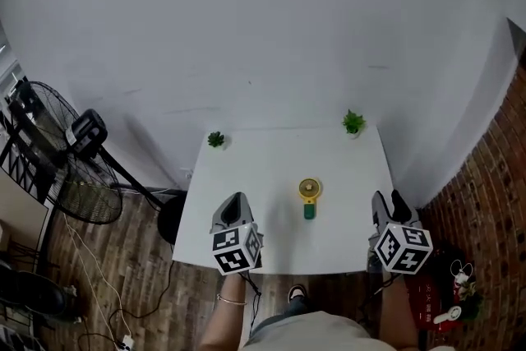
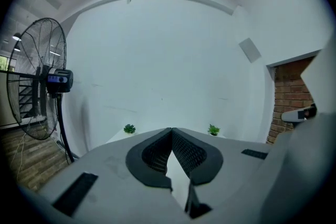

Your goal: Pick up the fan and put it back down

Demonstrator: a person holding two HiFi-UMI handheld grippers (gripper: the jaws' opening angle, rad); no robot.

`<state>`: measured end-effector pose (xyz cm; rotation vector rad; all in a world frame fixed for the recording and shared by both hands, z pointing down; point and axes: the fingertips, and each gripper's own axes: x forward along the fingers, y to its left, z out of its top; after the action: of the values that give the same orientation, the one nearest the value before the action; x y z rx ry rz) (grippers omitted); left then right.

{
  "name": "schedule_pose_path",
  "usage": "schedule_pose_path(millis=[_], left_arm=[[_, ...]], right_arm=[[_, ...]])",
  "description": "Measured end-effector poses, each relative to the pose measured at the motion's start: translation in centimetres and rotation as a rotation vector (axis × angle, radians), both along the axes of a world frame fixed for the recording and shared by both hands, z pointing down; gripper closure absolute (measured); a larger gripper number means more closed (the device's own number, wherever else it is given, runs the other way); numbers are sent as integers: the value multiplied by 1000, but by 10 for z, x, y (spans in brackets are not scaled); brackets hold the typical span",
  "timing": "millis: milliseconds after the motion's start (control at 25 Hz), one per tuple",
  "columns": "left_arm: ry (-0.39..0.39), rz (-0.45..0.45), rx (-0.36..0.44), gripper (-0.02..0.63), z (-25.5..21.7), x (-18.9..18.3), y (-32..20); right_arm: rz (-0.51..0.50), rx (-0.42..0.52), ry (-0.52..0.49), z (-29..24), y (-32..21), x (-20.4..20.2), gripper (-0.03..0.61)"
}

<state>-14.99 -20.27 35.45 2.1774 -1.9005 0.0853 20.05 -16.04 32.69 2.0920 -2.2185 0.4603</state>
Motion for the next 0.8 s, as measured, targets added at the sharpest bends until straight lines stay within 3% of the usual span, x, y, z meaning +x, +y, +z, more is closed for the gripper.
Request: schedule_pose_path(millis=[360, 800], left_arm=[[-14, 28, -63, 603, 22, -2, -80], [-3, -52, -144, 602, 54, -13, -70]], right_arm=[[15, -54, -9, 21, -70, -6, 382], [-81, -129, 10, 40, -105, -21, 382]])
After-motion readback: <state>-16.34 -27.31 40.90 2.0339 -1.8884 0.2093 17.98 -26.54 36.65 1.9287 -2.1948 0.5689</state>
